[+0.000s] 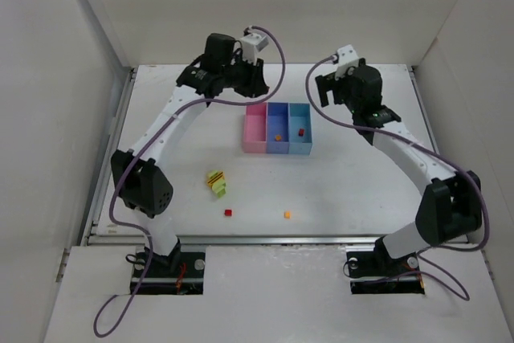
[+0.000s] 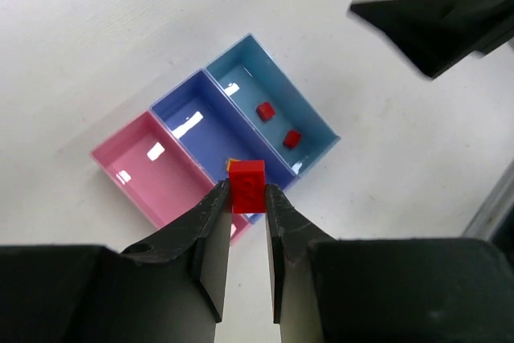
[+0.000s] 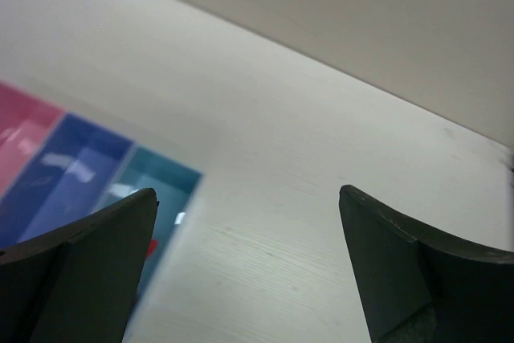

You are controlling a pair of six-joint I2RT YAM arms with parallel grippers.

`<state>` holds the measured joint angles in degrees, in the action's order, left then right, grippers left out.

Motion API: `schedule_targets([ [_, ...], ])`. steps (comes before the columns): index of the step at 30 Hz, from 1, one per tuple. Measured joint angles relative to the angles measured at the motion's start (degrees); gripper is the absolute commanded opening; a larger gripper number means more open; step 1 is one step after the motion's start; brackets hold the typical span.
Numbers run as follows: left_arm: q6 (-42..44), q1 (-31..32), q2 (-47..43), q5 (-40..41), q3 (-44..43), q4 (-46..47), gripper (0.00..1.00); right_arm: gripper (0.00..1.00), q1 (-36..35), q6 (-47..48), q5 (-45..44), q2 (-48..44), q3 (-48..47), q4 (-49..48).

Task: Sort the legos into containers by color

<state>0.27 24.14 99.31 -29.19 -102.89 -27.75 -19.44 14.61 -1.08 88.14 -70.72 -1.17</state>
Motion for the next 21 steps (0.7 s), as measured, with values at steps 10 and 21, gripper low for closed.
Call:
schedule_targets([
  [10,4.7,10.8,19.1,6.4,-8.3,5.4,0.00,1.00,2.6,-4.2,-18.9,-7.6,6.1,-8.4],
  [21,4.7,13.6,27.6,12.2,-9.0,7.5,0.06,1.00,3.0,-8.9,-27.6,-11.1,9.0,-8.7],
])
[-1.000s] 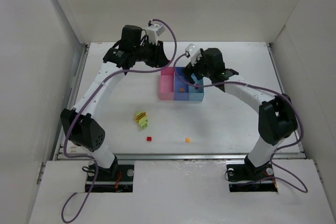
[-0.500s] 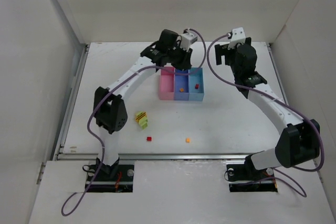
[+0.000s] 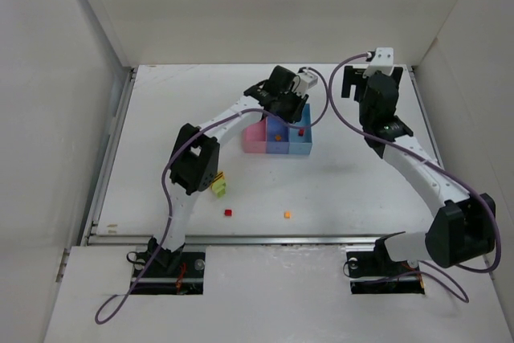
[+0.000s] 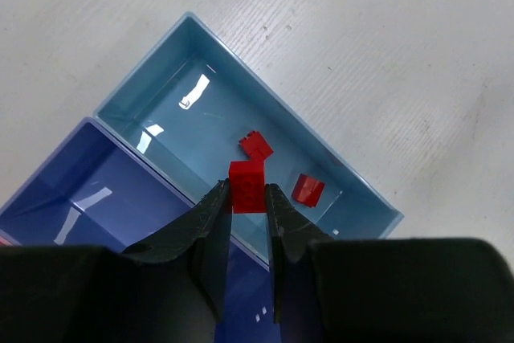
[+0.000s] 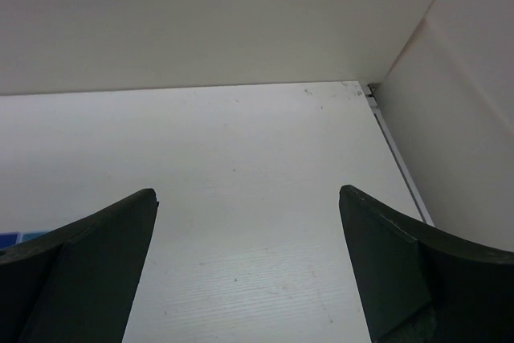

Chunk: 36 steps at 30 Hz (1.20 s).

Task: Sort the legos into containers by color

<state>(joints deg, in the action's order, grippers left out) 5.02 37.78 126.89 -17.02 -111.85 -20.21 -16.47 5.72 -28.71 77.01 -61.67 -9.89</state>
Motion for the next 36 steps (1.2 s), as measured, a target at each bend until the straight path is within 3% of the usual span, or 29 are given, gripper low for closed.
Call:
schedule_targets([
  [6,0.7,0.5,0.0,0.3,0.0,1.2,0.27,1.00,0.0,-0.9,0.0,-0.5,1.2,-0.7],
  [7,0.9,0.5,0.0,0.3,0.0,1.3,0.36,1.00,0.0,-0.9,0.0,-0.6,1.6,-0.7],
  [12,1.2,0.8,0.0,0.6,0.6,1.5,0.59,1.00,0.0,-1.1,-0.1,-1.9,2.3,-0.6],
  [25,0.9,0.8,-3.1,1.8,0.9,-1.0,0.62,1.00,0.0,-4.3,2.4,-11.4,3.0,-0.8],
  [32,-0.3,-0.3,-17.0,2.7,3.8,-2.9,0.63,1.00,-0.3,-4.0,18.4,-18.5,4.1,1.6],
  [36,-0.9,-4.5,-27.5,5.1,9.5,-3.4,0.69,1.00,-9.7,-4.3,19.6,-15.4,1.1,12.9],
])
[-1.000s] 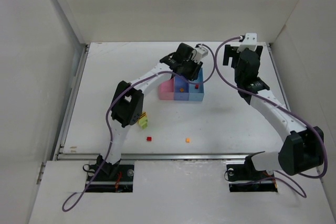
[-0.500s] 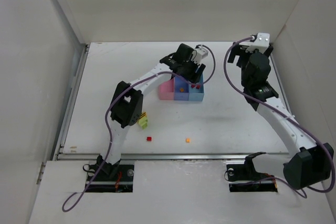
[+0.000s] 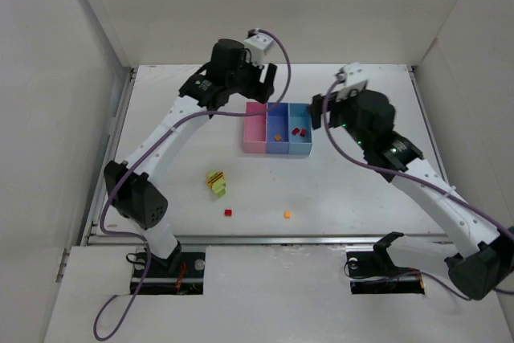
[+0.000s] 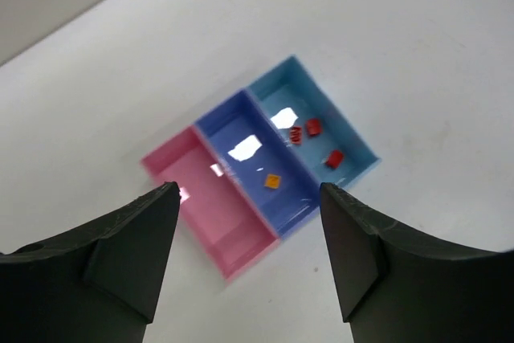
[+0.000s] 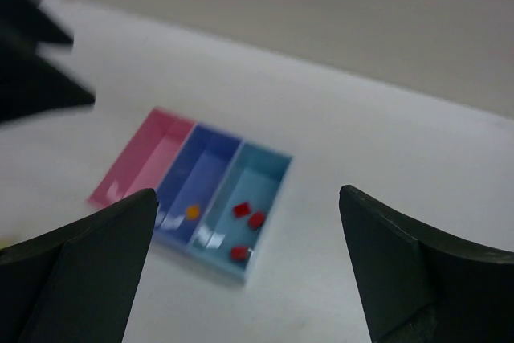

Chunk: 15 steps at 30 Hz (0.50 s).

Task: Sort the legos into containers by color

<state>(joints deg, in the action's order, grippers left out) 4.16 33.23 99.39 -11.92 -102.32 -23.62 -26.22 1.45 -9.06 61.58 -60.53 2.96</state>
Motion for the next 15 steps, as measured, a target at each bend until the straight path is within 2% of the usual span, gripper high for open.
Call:
schedule_targets([
  [4,0.1,-6.0,-7.6,6.2,4.9,-0.6,0.74,0.96,-11.6,-4.5,2.8,7.9,-4.3,13.6],
  [10,0.6,-13.0,-13.4,14.2,8.4,-2.4,0.80,0.82,-14.2,-17.3,5.0,11.0,-1.4,30.4],
  [15,0.7,-16.9,-17.6,18.2,11.0,-2.4,0.84,0.80,-21.7,-27.0,5.3,12.5,4.7,35.5],
])
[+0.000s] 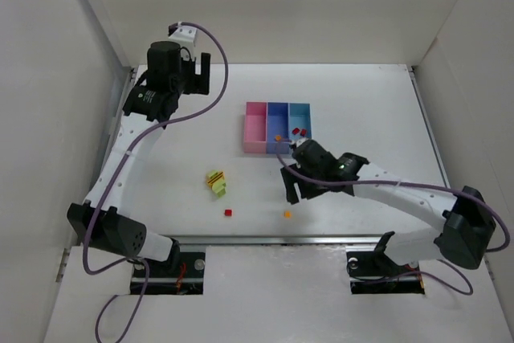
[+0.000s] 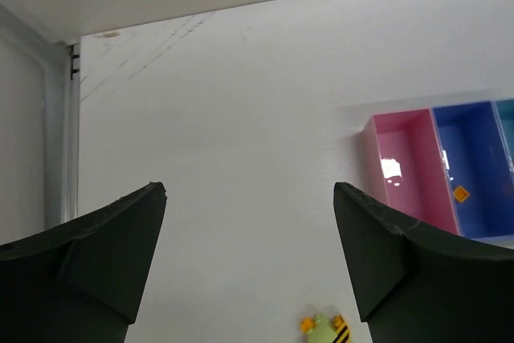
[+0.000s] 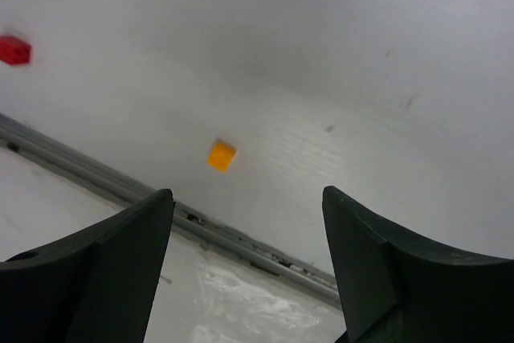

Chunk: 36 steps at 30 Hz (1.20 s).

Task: Sort the legos into containers by color

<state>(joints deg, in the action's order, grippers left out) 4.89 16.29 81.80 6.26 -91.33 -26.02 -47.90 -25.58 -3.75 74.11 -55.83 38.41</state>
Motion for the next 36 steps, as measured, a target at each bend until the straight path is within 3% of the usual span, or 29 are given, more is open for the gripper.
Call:
schedule_targets([
  [5,0.0,-1.4,-2.9,2.1,2.6,-0.3,0.85,0.76,-6.4,-5.0,1.4,6.9,2.1,1.0],
  [17,-0.5,-1.4,-3.7,1.0,3.9,-0.9,0.85,0.65,-7.3,-8.4,3.0,17.1,3.6,-3.5],
  [21,-0.5,-1.4,-4.0,0.8,4.3,-0.9,0.85,0.47,-7.4,-8.5,2.9,18.8,1.8,-4.6],
  [25,-0.5,-1.4,-4.7,0.7,4.7,-1.0,0.85,0.44,-7.4,-8.7,2.6,19.4,1.3,-5.0],
  [30,-0.5,-1.4,-5.2,0.7,4.7,-1.0,0.85,0.31,-7.7,-9.1,1.6,20.3,0.4,-4.6],
  [36,-0.5,-1.4,-5.3,0.7,4.7,-1.0,0.85,0.00,-8.7,-9.4,0.7,20.4,0.3,-4.3],
])
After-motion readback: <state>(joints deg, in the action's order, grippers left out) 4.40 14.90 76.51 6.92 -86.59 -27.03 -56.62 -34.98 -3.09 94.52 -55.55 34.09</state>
